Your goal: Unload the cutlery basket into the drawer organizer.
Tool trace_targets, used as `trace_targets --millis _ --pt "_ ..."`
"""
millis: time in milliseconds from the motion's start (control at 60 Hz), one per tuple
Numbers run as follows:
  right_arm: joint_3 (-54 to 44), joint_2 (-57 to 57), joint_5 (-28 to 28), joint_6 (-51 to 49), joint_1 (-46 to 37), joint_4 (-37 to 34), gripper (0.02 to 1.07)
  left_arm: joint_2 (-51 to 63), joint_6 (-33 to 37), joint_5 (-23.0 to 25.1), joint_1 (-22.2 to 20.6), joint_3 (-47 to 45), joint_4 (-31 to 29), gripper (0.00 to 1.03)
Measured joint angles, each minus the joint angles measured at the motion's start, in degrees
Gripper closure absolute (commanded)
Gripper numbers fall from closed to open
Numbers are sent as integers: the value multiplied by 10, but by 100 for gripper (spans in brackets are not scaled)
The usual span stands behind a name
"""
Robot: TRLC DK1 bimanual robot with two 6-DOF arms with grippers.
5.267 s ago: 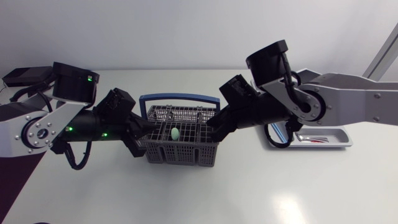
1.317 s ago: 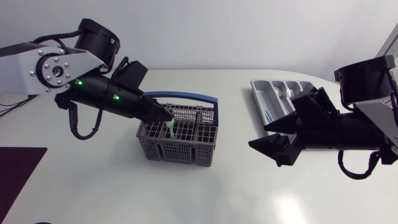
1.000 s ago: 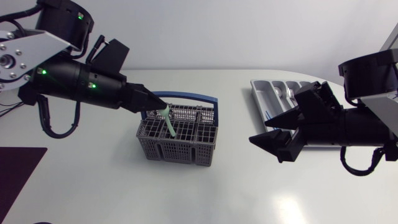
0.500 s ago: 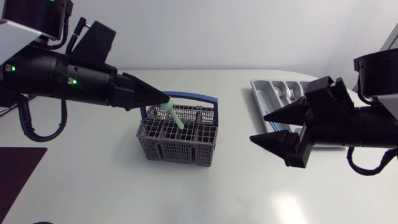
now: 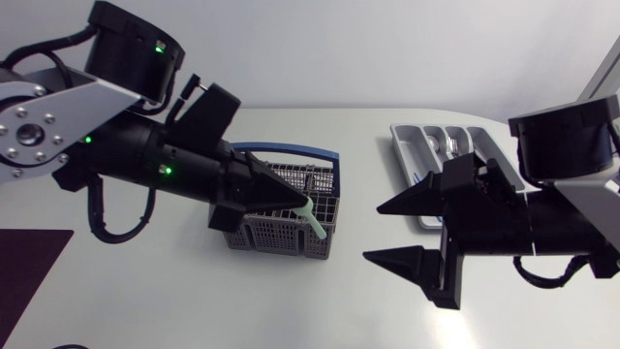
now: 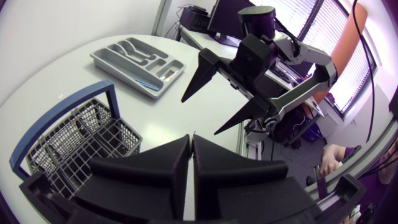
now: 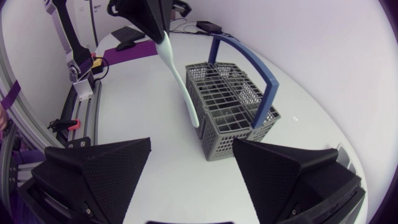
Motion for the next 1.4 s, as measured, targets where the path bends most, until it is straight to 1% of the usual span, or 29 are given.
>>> trace_targets --millis 233,350,450,583,650,750,817,917,983,1100,1150,1350,1367,1400 --pt "-7 1 0 -17 43 18 14 34 17 33 -35 3 -8 96" --pt "-7 2 0 -23 63 17 23 46 25 52 -43 15 -21 96" --pt "-10 2 0 -28 78 18 33 55 28 55 -48 25 -25 96" --pt "-18 2 0 -33 88 24 58 64 29 57 -55 33 -32 96" --pt "-20 2 0 -34 89 24 65 67 30 57 -59 35 -35 96" --pt "-22 2 0 -34 91 35 70 70 30 59 -65 38 -42 96" --pt "-22 2 0 -34 92 39 71 70 30 60 -68 40 -48 96" --pt "-23 5 0 -34 94 39 80 71 35 66 -72 42 -50 96" --pt "-23 7 0 -34 98 39 80 71 36 68 -72 43 -51 96" --pt "-23 9 3 -34 101 39 92 71 36 68 -73 44 -52 96" --pt "-23 8 4 -34 101 40 99 71 36 68 -73 44 -52 96" --pt "-23 9 7 -34 103 37 101 71 38 68 -73 44 -52 96" --pt "-23 9 7 -34 103 36 101 71 38 68 -73 44 -52 94" --pt "-23 9 6 -34 103 34 101 71 38 68 -73 44 -52 85"
